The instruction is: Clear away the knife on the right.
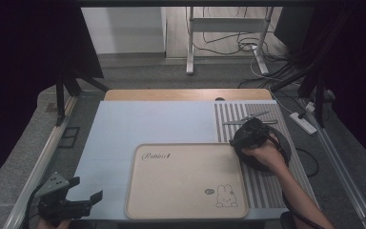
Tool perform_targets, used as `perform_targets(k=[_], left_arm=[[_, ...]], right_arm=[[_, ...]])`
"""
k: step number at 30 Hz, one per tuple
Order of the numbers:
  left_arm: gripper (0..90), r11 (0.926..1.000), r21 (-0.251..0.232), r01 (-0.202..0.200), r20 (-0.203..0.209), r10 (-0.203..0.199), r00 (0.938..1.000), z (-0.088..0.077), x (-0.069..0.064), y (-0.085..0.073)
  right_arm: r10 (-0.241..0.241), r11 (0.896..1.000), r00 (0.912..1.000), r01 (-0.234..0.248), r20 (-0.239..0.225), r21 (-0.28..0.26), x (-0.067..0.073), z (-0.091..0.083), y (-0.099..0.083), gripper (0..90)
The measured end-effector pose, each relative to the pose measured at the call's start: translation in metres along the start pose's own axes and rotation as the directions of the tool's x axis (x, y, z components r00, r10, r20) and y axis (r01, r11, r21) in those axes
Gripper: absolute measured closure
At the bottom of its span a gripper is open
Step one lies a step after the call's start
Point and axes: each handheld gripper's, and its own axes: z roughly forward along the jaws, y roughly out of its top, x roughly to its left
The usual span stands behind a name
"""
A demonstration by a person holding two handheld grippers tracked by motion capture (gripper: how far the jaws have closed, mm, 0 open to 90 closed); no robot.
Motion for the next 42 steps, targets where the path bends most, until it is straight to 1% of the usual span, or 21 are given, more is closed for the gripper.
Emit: perform_targets(k=[2, 5, 7, 10, 14, 17, 18, 19, 20, 21, 22, 23, 24, 26, 28, 29, 32, 35, 37, 40, 42], left_arm=[[0.8, 1.0000, 0.000, 0.000, 0.000, 0.000, 1.0000, 0.000, 0.000, 0.000], [0.8, 1.0000, 0.001, -0.001, 0.000, 0.001, 1.0000, 0.000, 0.000, 0.000], [0.8, 1.0000, 0.002, -0.001, 0.000, 0.001, 1.0000, 0.000, 0.000, 0.000], [0.8, 1.0000, 0.004, -0.003, 0.000, 0.003, 1.0000, 0.000, 0.000, 0.000], [0.8, 1.0000, 0.005, -0.003, 0.002, 0.003, 1.0000, 0.000, 0.000, 0.000], [0.8, 1.0000, 0.005, 0.000, 0.002, 0.000, 1.0000, 0.000, 0.000, 0.000], [0.8, 1.0000, 0.005, -0.001, 0.003, 0.001, 1.0000, 0.001, 0.000, 0.000], [0.8, 1.0000, 0.005, -0.001, 0.003, 0.001, 1.0000, 0.000, 0.000, 0.000], [0.8, 1.0000, 0.005, -0.001, 0.003, 0.001, 1.0000, 0.001, 0.000, 0.000], [0.8, 1.0000, 0.005, -0.001, 0.003, 0.001, 1.0000, 0.001, 0.000, 0.000], [0.8, 1.0000, 0.005, -0.001, 0.003, 0.001, 1.0000, 0.001, 0.000, 0.000], [0.8, 1.0000, 0.005, -0.001, 0.003, 0.001, 1.0000, 0.001, 0.000, 0.000], [0.8, 1.0000, 0.005, 0.000, 0.003, 0.000, 1.0000, 0.001, 0.000, 0.000], [0.8, 1.0000, 0.005, 0.000, 0.003, 0.000, 1.0000, 0.001, 0.000, 0.000], [0.8, 1.0000, 0.005, -0.001, 0.003, 0.001, 1.0000, 0.001, 0.001, 0.000], [0.8, 1.0000, 0.006, 0.000, 0.003, 0.000, 1.0000, 0.001, 0.001, 0.000], [0.8, 1.0000, 0.006, 0.000, 0.004, 0.000, 1.0000, 0.001, 0.001, 0.000], [0.8, 1.0000, 0.005, 0.004, 0.005, -0.004, 1.0000, 0.001, 0.001, 0.000], [0.8, 1.0000, 0.005, 0.004, 0.006, -0.004, 1.0000, 0.001, 0.001, 0.000], [0.8, 1.0000, 0.005, 0.004, 0.007, -0.004, 1.0000, 0.001, 0.001, 0.000], [0.8, 1.0000, 0.007, 0.006, 0.008, -0.006, 1.0000, 0.001, 0.001, 0.000]], right_arm=[[0.002, 1.000, 1.0000, -0.002, -0.002, 0.006, -0.002, 0.003, 0.003, 0.7], [-0.008, 1.000, 1.0000, 0.008, 0.002, 0.017, -0.003, 0.008, 0.008, 0.8], [-0.012, 1.000, 0.9999, 0.012, 0.009, 0.019, -0.004, 0.011, 0.012, 0.8], [-0.011, 1.000, 0.9999, 0.011, 0.008, 0.019, -0.006, 0.016, 0.017, 0.8], [-0.022, 1.000, 0.9997, 0.021, 0.011, 0.022, -0.007, 0.023, 0.023, 0.9], [-0.033, 0.999, 0.9994, 0.032, 0.014, 0.034, -0.008, 0.028, 0.026, 3.2], [-0.038, 0.999, 0.9992, 0.038, 0.010, 0.037, -0.008, 0.029, 0.027, 5.6], [-0.044, 0.998, 0.9990, 0.044, 0.002, 0.041, -0.009, 0.031, 0.028, 10.1], [-0.044, 0.998, 0.9990, 0.044, 0.002, 0.041, -0.009, 0.031, 0.028, 10.1], [-0.047, 0.998, 0.9989, 0.047, 0.000, 0.044, -0.010, 0.032, 0.028, 13.0], [-0.047, 0.998, 0.9989, 0.047, -0.004, 0.046, -0.010, 0.032, 0.029, 17.8], [-0.053, 0.998, 0.9984, 0.054, -0.017, 0.042, -0.012, 0.032, 0.030, 26.4], [-0.053, 0.998, 0.9984, 0.054, -0.017, 0.042, -0.012, 0.032, 0.030, 26.4], [-0.059, 0.997, 0.9980, 0.060, -0.023, 0.043, -0.013, 0.031, 0.032, 39.3], [-0.061, 0.997, 0.9976, 0.062, -0.032, 0.045, -0.015, 0.031, 0.035, 47.0], [-0.059, 0.997, 0.9976, 0.061, -0.035, 0.051, -0.016, 0.031, 0.037, 52.3], [-0.068, 0.996, 0.9956, 0.071, -0.065, 0.055, -0.020, 0.033, 0.042, 67.0], [-0.052, 0.996, 0.9925, 0.059, -0.111, 0.061, -0.025, 0.038, 0.047, 79.7], [-0.052, 0.996, 0.9909, 0.060, -0.124, 0.063, -0.027, 0.041, 0.050, 88.7], [-0.055, 0.995, 0.9897, 0.066, -0.132, 0.076, -0.032, 0.046, 0.054, 89.8], [-0.074, 0.993, 0.9883, 0.086, -0.133, 0.081, -0.034, 0.050, 0.056, 89.8]])
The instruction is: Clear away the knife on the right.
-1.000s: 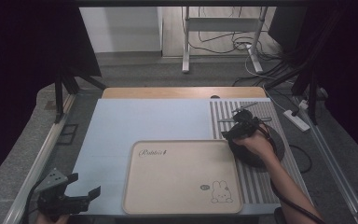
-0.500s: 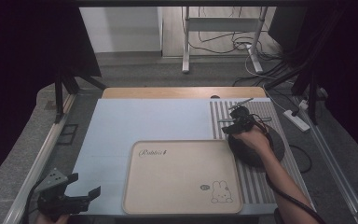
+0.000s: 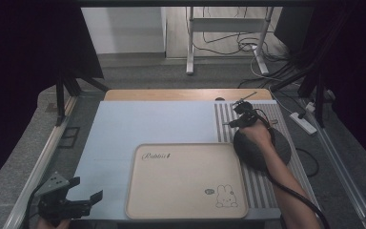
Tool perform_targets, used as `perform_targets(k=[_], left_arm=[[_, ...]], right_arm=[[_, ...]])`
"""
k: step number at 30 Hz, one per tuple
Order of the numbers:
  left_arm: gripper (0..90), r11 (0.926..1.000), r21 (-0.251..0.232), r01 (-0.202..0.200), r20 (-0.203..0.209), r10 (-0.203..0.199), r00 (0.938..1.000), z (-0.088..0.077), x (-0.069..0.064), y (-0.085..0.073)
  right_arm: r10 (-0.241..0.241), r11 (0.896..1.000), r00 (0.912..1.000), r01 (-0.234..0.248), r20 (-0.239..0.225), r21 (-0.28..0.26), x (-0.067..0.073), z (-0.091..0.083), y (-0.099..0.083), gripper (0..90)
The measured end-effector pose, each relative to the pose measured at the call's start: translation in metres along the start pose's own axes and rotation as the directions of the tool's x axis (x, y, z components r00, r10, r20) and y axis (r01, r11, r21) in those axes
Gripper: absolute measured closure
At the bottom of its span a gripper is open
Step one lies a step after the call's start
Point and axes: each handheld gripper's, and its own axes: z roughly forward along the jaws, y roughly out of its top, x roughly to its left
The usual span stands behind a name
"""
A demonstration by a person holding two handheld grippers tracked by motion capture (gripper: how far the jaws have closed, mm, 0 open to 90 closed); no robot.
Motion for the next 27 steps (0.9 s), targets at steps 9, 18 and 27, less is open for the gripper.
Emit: perform_targets(k=[9, 18, 27], left_arm=[[0.8, 1.0000, 0.003, 0.002, 0.000, -0.002, 1.0000, 0.000, 0.000, 0.000], [0.8, 1.0000, 0.005, 0.002, 0.001, -0.002, 1.0000, 0.001, 0.000, 0.000], [0.8, 1.0000, 0.010, 0.000, 0.001, 0.000, 1.0000, 0.001, 0.000, 0.000]], right_arm=[[0.001, 1.000, 0.9996, -0.001, 0.027, 0.016, -0.016, 0.015, 0.006, 89.9], [0.003, 0.997, 0.9997, -0.005, 0.024, 0.082, -0.033, 0.032, 0.002, 89.9], [0.061, 0.996, 0.9922, -0.067, 0.109, 0.052, -0.057, 0.033, 0.006, 90.0]])
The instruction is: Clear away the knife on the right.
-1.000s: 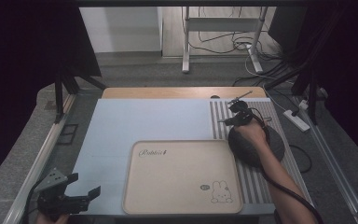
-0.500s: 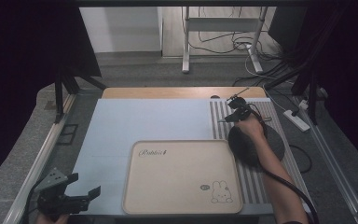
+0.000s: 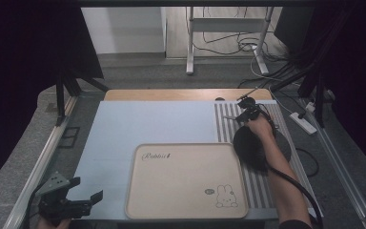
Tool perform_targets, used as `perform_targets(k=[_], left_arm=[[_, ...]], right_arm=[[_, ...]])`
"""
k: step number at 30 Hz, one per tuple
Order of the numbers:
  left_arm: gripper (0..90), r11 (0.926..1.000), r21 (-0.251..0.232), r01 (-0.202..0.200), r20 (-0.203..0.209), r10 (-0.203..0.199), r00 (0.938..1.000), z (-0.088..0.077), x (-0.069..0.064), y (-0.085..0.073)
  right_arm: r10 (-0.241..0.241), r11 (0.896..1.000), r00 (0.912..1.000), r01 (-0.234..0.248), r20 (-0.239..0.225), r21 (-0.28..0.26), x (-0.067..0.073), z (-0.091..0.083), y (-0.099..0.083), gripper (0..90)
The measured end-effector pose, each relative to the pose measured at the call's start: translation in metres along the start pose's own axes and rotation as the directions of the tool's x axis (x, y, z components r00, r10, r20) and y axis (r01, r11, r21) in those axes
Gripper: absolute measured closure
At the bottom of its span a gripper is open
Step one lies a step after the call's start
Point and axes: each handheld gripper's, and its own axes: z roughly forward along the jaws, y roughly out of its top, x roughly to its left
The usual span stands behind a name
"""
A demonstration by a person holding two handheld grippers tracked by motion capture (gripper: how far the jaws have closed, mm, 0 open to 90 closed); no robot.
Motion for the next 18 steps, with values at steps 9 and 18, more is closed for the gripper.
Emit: perform_targets(k=[9, 18], left_arm=[[0.8, 1.0000, 0.003, 0.001, -0.002, -0.001, 1.0000, 0.000, 0.000, 0.000], [0.8, 1.0000, 0.006, -0.008, -0.005, 0.008, 1.0000, 0.000, -0.001, 0.000]], right_arm=[[0.121, 0.992, 0.9897, -0.118, 0.076, -0.041, -0.031, 0.001, -0.002, 90.0], [0.155, 0.987, 0.9838, -0.150, 0.090, -0.065, -0.038, -0.008, -0.004, 89.9]])
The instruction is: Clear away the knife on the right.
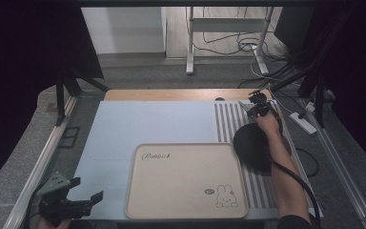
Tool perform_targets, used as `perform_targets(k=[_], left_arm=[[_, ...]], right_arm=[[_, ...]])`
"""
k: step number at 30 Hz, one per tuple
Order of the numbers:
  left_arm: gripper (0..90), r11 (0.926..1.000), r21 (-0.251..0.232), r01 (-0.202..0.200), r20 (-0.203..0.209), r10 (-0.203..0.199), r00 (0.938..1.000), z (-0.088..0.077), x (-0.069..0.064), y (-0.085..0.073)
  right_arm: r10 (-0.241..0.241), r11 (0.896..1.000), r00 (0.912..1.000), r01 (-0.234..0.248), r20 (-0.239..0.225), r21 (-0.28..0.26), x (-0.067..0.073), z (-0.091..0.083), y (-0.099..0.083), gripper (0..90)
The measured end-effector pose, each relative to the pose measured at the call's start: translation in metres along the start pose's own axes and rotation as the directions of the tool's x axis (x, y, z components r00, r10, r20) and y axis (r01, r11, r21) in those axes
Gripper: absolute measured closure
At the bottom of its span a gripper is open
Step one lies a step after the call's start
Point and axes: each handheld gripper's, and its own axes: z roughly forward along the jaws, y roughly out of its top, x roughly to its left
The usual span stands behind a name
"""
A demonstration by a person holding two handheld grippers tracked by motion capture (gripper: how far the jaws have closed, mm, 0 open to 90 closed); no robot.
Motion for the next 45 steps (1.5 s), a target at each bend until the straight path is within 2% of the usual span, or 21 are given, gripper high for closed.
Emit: perform_targets(k=[3, 5, 6, 7, 8, 13, 16, 18, 21, 23, 27, 31, 32, 33, 34, 35, 37, 38, 40, 42, 45], left_arm=[[0.8, 1.0000, -0.001, 0.000, 0.000, 0.000, 1.0000, 0.000, 0.000, 0.000], [0.8, 1.0000, 0.000, 0.000, 0.001, 0.000, 1.0000, 0.000, 0.000, 0.000], [0.8, 1.0000, -0.001, 0.000, 0.000, 0.000, 1.0000, 0.000, 0.000, 0.000], [0.8, 1.0000, -0.001, 0.000, 0.000, 0.000, 1.0000, 0.000, 0.000, 0.000], [0.8, 1.0000, -0.001, -0.002, -0.001, 0.002, 1.0000, 0.000, 0.000, 0.000], [0.8, 1.0000, 0.002, -0.003, -0.003, 0.003, 1.0000, 0.000, -0.001, 0.000], [0.8, 1.0000, 0.001, -0.001, -0.002, 0.001, 1.0000, 0.000, -0.001, 0.000], [0.8, 1.0000, 0.002, -0.003, -0.003, 0.003, 1.0000, 0.000, -0.001, 0.000], [0.9, 1.0000, 0.002, -0.003, -0.003, 0.003, 1.0000, 0.000, -0.001, 0.000], [0.9, 1.0000, 0.002, -0.002, -0.002, 0.002, 1.0000, 0.000, -0.001, 0.000], [0.8, 1.0000, 0.003, -0.002, -0.003, 0.002, 1.0000, 0.000, -0.001, 0.000], [0.9, 1.0000, 0.004, -0.004, -0.004, 0.004, 1.0000, 0.000, -0.001, 0.000], [0.9, 1.0000, 0.004, -0.004, -0.003, 0.004, 1.0000, 0.000, -0.001, 0.000], [0.9, 1.0000, 0.004, -0.004, -0.004, 0.004, 1.0000, 0.000, 0.000, 0.000], [0.9, 1.0000, 0.003, -0.004, -0.004, 0.004, 1.0000, 0.000, 0.000, 0.000], [0.9, 1.0000, 0.003, -0.005, -0.005, 0.005, 1.0000, 0.000, -0.001, 0.000], [0.9, 1.0000, 0.004, -0.006, -0.007, 0.006, 1.0000, 0.000, -0.001, 0.000], [0.9, 1.0000, 0.005, -0.006, -0.007, 0.006, 1.0000, 0.000, -0.001, 0.000], [0.9, 1.0000, 0.005, -0.006, -0.007, 0.006, 1.0000, 0.000, -0.001, 0.000], [0.9, 1.0000, 0.004, -0.004, -0.006, 0.004, 1.0000, 0.000, -0.001, 0.000], [0.9, 1.0000, 0.005, -0.003, -0.006, 0.003, 1.0000, 0.000, -0.001, 0.000]], right_arm=[[-0.003, 1.000, 0.9999, 0.003, -0.014, -0.014, 0.000, -0.008, 0.002, 88.1], [-0.014, 1.000, 0.9996, 0.014, -0.023, -0.002, 0.000, -0.017, 0.003, 71.3], [-0.014, 1.000, 0.9996, 0.014, -0.023, -0.002, 0.000, -0.017, 0.003, 71.3], [-0.025, 1.000, 0.9997, 0.025, -0.003, 0.010, -0.002, -0.021, 0.002, 60.1], [-0.025, 1.000, 0.9997, 0.025, -0.003, 0.010, -0.002, -0.021, 0.002, 60.1], [0.019, 1.000, 0.9997, -0.019, -0.018, 0.019, -0.013, -0.023, -0.004, 21.3], [0.019, 0.998, 0.9997, -0.019, -0.013, 0.056, -0.016, -0.019, -0.009, 7.0], [0.022, 0.996, 0.9997, -0.021, -0.005, 0.084, -0.019, -0.017, -0.012, 3.6], [0.053, 0.995, 0.9982, -0.055, 0.028, 0.088, -0.026, -0.015, -0.015, 3.4], [0.074, 0.994, 0.9967, -0.077, 0.032, 0.084, -0.030, -0.013, -0.018, 3.4], [0.067, 0.990, 0.9960, -0.074, 0.059, 0.119, -0.034, -0.008, -0.024, 7.2], [0.066, 0.990, 0.9966, -0.072, 0.049, 0.125, -0.038, -0.007, -0.027, 20.8], [0.046, 0.991, 0.9984, -0.050, 0.032, 0.122, -0.038, -0.011, -0.027, 36.7], [0.046, 0.991, 0.9984, -0.050, 0.032, 0.122, -0.038, -0.011, -0.027, 36.7], [0.020, 0.991, 0.9995, -0.023, 0.022, 0.135, -0.038, -0.014, -0.026, 56.4], [0.020, 0.991, 0.9995, -0.023, 0.022, 0.135, -0.038, -0.014, -0.026, 56.4], [0.025, 0.989, 0.9996, -0.027, 0.011, 0.148, -0.039, -0.017, -0.027, 74.0], [0.027, 0.988, 0.9995, -0.029, 0.015, 0.150, -0.040, -0.018, -0.027, 76.1], [0.066, 0.987, 0.9978, -0.066, 0.001, 0.148, -0.043, -0.019, -0.029, 79.7], [0.053, 0.988, 0.9986, -0.051, -0.010, 0.144, -0.046, -0.019, -0.031, 79.9], [0.063, 0.988, 0.9977, -0.059, -0.026, 0.142, -0.048, -0.020, -0.031, 80.1]])
